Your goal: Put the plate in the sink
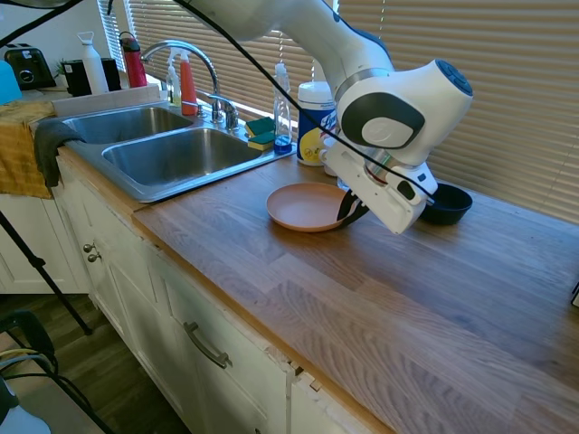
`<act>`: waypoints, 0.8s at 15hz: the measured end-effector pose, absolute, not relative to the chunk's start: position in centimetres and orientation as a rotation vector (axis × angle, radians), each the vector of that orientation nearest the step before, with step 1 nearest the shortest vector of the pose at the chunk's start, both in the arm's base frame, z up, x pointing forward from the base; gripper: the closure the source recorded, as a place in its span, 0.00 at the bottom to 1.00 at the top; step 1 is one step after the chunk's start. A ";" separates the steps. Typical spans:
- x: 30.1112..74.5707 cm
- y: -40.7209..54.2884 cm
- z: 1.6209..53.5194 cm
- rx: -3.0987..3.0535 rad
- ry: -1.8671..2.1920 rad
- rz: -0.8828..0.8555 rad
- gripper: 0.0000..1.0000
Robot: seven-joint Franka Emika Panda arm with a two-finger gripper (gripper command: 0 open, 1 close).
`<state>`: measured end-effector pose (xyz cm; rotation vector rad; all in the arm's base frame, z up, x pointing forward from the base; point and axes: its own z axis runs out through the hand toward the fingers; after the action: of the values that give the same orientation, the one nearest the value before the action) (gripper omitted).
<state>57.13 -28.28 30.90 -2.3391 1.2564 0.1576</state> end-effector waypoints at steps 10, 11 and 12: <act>60.4 -14.6 41.9 -2.439 1.153 0.121 1.00; 61.1 -11.4 42.5 -2.466 1.143 0.120 1.00; 61.7 -8.1 42.9 -2.497 1.131 0.123 1.00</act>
<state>61.66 -8.12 42.94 -2.4969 1.1306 0.1231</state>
